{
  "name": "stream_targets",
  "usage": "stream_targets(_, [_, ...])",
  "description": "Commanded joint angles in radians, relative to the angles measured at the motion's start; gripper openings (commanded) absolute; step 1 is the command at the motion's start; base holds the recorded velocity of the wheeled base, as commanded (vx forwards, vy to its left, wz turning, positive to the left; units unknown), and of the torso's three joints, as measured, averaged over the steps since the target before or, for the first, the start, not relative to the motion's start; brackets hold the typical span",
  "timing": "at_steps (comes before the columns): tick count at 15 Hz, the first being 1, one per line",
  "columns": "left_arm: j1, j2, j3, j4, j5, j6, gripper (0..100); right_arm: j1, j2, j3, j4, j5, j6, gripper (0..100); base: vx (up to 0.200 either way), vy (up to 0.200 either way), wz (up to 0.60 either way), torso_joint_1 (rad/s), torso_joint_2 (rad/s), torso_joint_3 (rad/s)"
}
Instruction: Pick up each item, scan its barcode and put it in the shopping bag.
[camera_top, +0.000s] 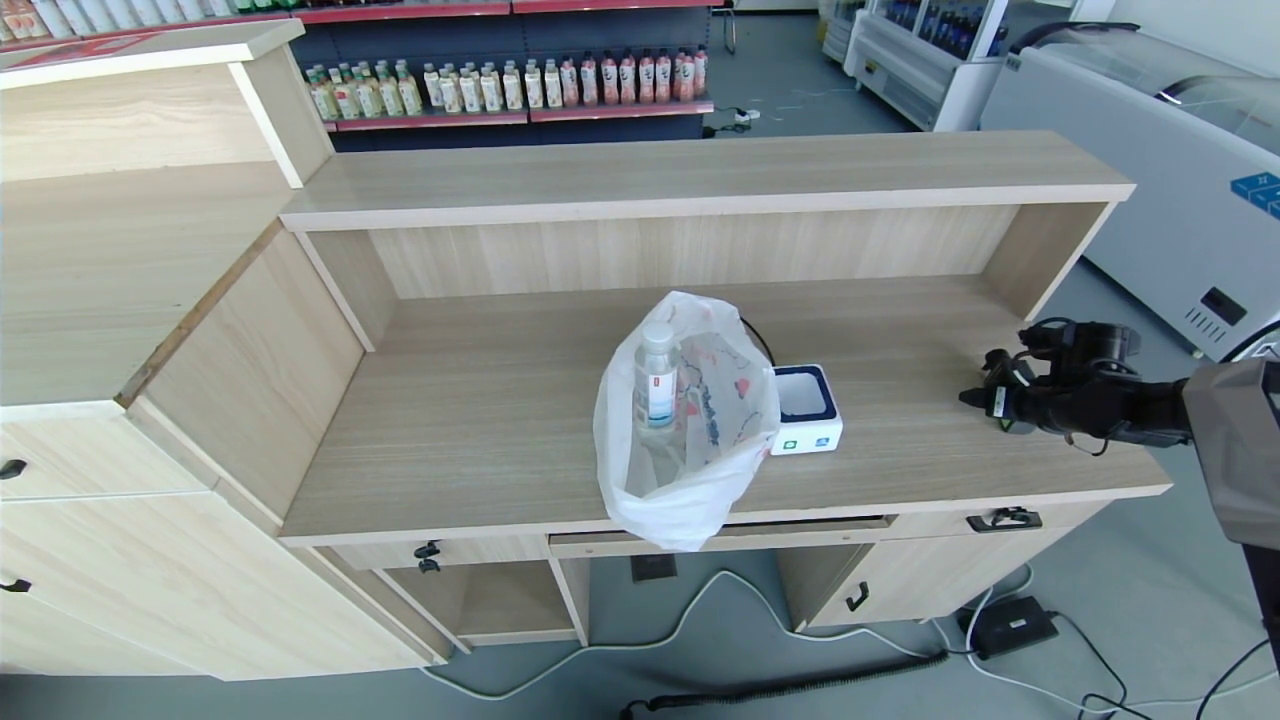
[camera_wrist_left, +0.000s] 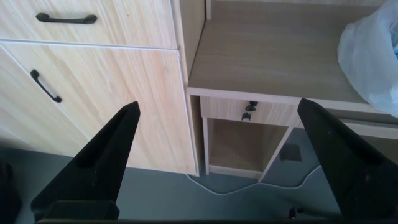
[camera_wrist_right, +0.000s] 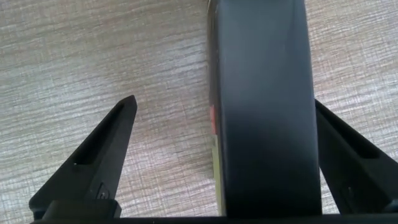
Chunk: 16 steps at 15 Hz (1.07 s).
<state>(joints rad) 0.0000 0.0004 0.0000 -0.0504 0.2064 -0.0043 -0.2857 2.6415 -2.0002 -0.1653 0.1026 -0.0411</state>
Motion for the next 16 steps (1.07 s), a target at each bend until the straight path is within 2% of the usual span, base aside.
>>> stream_targets(1, [-0.002, 0.000, 0.000, 0.000, 0.001, 0.000, 100, 0.003, 0.005, 0.000, 0.000, 0.006, -0.002, 100, 0.000, 0.000, 0.00, 0.000, 0.00, 0.000])
stream_targets(8, [0.000, 0.000, 0.000, 0.000, 0.001, 0.000, 100, 0.005, 0.014, 0.000, -0.003, 0.105, 0.003, 100, 0.000, 0.000, 0.00, 0.000, 0.00, 0.000])
stream_targets(16, [0.000, 0.000, 0.000, 0.000, 0.001, 0.000, 100, 0.000, 0.002, 0.000, -0.042, 0.114, 0.006, 100, 0.000, 0.000, 0.00, 0.000, 0.00, 0.000])
